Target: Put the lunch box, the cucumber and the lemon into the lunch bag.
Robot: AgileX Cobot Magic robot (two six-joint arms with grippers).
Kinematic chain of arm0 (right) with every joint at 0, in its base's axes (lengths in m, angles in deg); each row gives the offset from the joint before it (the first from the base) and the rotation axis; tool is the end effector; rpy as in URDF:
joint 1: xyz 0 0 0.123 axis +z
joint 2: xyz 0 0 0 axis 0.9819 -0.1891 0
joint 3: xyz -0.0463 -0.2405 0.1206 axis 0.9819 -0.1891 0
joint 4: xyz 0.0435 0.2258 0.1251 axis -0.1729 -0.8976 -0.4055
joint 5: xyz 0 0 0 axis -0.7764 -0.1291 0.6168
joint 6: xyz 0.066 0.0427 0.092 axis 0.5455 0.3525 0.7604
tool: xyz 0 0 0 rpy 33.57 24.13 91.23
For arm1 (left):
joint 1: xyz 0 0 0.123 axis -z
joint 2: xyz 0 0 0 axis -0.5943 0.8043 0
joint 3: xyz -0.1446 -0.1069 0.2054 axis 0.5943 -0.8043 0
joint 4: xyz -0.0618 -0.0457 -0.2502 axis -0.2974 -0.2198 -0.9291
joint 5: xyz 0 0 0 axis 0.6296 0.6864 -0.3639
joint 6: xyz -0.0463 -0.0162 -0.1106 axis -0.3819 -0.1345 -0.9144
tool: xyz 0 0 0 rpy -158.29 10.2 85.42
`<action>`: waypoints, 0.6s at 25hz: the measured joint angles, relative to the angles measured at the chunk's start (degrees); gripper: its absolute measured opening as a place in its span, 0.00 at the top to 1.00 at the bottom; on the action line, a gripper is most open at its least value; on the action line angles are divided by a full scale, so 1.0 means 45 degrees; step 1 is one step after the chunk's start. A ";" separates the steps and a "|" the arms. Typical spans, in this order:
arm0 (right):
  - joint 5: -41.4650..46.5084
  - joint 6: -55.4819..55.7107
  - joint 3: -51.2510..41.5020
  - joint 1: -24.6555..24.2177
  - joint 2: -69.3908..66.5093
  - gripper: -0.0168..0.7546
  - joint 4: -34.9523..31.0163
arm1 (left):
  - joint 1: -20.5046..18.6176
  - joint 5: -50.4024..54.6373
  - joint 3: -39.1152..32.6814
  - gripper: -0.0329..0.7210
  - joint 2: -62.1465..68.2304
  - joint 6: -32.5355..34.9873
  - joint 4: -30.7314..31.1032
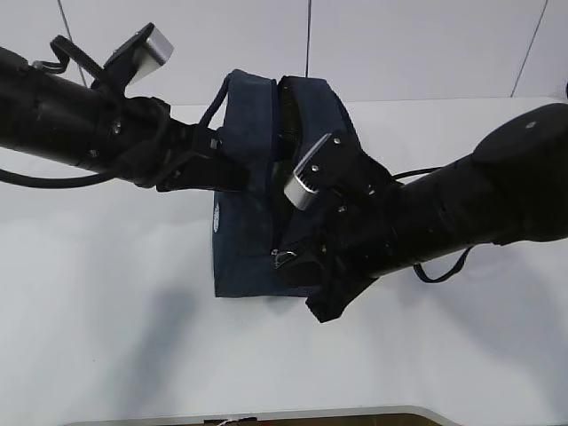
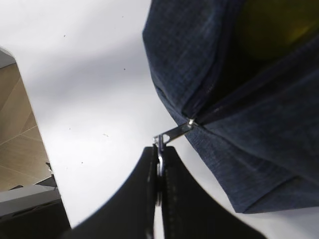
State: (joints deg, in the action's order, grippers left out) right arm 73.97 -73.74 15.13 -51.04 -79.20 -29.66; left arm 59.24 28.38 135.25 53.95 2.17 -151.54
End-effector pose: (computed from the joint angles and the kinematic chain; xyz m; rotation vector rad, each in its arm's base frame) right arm 0.2852 0.2171 0.1523 -1.2633 2.0424 0.6274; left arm 0.3153 -0.2047 0.2067 0.4876 2.3233 -0.9915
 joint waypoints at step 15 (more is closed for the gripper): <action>0.0000 0.0506 0.0283 0.0000 0.0407 0.97 0.0079 | 0.0000 -0.0187 0.0000 0.97 0.0000 0.0000 -0.0022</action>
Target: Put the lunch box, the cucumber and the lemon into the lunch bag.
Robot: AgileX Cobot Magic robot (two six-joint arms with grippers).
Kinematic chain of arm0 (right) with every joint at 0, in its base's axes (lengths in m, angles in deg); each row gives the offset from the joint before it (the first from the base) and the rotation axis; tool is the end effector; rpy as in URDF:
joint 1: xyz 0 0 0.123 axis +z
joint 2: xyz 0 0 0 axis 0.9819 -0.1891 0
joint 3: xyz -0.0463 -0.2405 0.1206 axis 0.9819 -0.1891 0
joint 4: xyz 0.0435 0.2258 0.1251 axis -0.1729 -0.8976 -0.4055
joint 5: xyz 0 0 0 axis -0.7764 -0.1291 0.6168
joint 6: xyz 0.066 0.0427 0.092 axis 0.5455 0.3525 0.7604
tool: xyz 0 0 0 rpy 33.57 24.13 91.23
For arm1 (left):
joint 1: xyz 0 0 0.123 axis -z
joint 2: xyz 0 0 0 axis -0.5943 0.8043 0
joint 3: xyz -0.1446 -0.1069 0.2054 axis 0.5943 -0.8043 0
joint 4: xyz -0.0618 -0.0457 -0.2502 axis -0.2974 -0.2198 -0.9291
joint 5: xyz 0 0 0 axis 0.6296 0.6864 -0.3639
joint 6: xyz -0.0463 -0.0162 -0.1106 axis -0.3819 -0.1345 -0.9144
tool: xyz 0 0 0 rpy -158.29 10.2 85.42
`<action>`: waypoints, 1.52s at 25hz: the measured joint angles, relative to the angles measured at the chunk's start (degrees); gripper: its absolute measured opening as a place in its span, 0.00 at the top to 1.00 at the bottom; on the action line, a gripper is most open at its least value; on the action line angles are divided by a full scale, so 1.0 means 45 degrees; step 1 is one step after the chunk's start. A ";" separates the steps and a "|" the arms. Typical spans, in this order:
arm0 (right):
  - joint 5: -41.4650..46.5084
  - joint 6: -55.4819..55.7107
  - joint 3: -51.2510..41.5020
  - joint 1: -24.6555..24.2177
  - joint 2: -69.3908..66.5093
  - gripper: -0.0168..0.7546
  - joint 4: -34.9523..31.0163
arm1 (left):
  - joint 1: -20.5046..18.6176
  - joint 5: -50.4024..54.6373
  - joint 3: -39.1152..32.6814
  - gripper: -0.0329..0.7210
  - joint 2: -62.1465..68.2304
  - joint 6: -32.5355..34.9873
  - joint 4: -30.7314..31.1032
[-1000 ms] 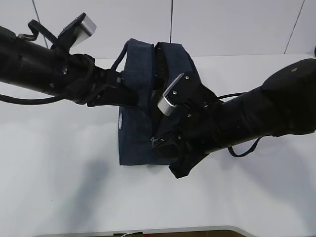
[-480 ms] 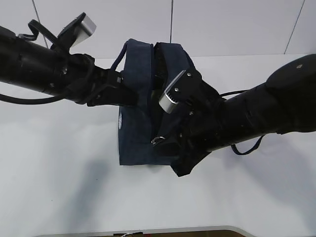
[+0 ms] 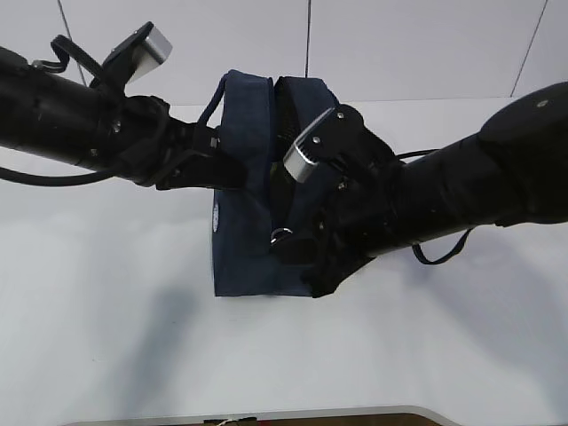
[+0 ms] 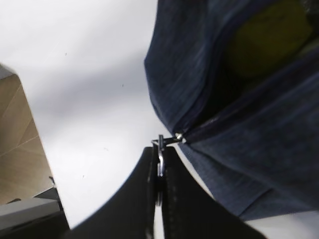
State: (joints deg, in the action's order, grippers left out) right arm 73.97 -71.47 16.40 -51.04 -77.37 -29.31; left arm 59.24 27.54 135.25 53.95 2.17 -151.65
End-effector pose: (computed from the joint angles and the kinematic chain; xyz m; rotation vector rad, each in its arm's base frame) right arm 0.2884 0.2187 0.1697 -1.2218 2.0172 0.6309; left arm 0.3169 -0.2039 0.2066 0.4757 2.3200 -0.9789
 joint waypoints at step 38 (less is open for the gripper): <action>0.0512 0.8588 0.3242 0.0000 0.0815 0.97 0.5432 | 0.0000 -0.0056 0.0000 0.97 0.0000 0.0000 0.0122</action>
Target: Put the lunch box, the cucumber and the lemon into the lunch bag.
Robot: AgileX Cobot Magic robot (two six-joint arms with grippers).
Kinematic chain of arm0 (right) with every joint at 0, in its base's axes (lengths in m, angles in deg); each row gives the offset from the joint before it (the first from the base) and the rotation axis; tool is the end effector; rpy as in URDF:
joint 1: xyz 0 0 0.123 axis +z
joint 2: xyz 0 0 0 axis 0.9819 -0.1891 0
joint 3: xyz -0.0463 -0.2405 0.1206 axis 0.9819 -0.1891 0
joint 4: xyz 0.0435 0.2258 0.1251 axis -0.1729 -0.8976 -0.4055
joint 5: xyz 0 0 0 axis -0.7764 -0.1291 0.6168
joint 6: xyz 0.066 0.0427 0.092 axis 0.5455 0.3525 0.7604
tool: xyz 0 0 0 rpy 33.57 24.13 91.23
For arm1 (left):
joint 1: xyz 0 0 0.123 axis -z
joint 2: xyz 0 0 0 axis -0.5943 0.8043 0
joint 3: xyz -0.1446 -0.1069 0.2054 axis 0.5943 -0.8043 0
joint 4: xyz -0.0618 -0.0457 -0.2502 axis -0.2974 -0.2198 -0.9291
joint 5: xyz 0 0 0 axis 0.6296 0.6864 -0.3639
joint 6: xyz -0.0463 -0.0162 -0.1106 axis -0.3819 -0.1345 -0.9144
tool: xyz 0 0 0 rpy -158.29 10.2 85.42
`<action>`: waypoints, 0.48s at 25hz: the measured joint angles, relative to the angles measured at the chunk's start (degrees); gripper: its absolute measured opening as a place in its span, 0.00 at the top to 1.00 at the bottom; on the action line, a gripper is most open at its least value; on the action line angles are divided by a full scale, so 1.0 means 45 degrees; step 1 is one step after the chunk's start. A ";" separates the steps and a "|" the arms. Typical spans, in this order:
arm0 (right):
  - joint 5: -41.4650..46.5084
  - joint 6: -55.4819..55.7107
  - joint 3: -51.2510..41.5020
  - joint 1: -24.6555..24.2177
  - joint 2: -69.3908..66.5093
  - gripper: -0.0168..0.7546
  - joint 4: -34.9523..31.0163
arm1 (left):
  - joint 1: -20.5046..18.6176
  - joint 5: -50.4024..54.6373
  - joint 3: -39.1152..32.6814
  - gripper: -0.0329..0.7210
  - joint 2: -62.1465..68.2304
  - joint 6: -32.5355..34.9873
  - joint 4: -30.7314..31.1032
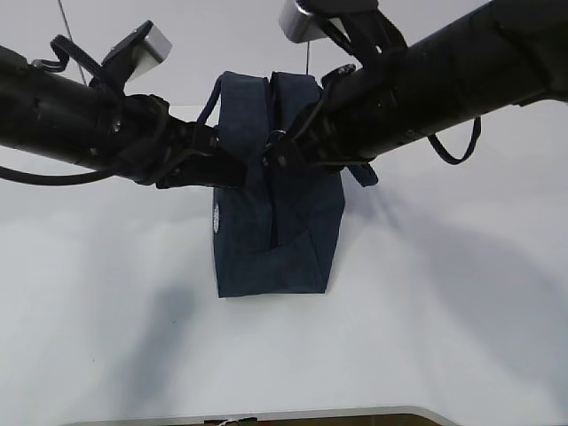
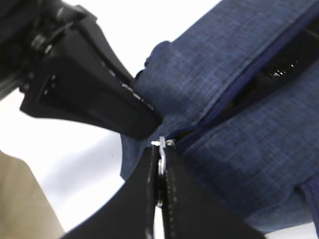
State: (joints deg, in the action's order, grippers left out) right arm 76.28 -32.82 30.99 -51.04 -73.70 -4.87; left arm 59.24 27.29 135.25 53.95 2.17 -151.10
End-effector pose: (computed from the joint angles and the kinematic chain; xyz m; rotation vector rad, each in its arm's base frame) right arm 0.3162 0.2223 0.2534 -0.9672 2.0957 0.6157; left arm 0.3172 -0.2033 0.2061 0.4829 2.3206 -0.9671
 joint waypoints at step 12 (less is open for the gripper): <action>0.1912 0.4681 0.1690 -0.0582 -0.0794 0.97 0.0554 | 0.0000 0.0000 0.0000 0.97 0.0000 0.0000 -0.0004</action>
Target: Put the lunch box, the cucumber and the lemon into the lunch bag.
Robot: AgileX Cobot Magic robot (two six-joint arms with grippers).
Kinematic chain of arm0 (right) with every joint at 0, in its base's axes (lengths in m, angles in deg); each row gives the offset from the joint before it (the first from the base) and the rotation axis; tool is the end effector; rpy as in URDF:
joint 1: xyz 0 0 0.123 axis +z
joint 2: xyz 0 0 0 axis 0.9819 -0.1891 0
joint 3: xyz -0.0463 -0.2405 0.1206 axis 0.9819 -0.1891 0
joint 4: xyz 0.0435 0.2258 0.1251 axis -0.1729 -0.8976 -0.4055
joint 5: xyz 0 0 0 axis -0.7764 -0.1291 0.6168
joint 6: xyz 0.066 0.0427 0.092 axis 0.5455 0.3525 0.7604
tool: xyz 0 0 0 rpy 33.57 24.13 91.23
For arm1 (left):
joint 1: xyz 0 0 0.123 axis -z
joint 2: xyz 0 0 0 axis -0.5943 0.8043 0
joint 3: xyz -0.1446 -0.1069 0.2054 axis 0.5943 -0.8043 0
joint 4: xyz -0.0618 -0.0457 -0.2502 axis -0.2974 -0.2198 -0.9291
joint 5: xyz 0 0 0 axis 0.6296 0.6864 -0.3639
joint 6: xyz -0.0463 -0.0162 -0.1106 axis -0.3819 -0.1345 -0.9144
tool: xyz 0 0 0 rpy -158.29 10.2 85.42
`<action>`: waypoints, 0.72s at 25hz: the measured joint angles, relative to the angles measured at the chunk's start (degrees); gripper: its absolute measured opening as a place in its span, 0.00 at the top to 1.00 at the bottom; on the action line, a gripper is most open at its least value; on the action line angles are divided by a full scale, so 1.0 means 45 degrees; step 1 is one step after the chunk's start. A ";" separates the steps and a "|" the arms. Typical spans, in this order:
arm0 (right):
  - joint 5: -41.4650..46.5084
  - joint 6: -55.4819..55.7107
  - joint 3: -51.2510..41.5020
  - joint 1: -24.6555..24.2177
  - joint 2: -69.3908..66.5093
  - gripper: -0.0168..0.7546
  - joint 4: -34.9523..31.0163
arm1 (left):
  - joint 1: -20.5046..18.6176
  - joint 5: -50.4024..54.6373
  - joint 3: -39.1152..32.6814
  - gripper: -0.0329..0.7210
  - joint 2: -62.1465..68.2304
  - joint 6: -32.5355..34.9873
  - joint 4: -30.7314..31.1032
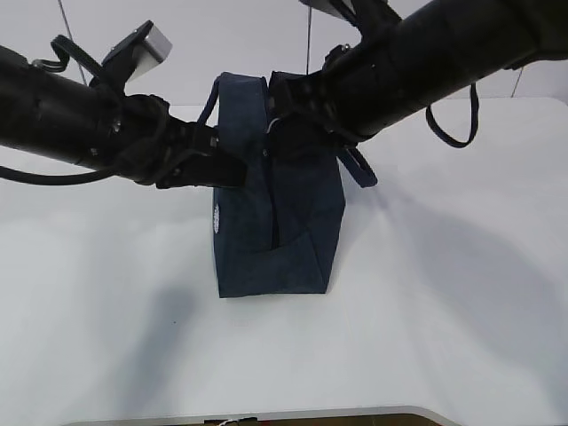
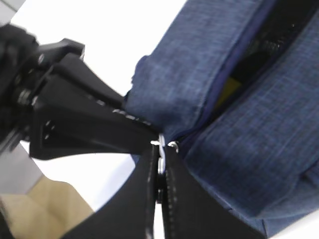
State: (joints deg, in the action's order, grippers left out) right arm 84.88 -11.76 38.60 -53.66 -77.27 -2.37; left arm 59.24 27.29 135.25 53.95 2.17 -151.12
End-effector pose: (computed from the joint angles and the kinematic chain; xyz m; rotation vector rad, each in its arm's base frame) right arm 0.3332 0.2203 0.2648 -0.6702 2.3183 0.8147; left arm 0.3172 -0.2033 0.2061 0.4826 2.3205 -0.9673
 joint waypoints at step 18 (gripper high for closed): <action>0.2382 0.0877 0.2981 -0.1165 -0.1515 0.97 0.0379 | 0.0058 -0.0024 0.0000 0.97 0.0000 0.0000 -0.0042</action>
State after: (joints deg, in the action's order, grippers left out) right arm 95.60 -7.81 52.01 -58.90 -84.09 -0.67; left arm 59.50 27.18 135.25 53.95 2.17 -151.30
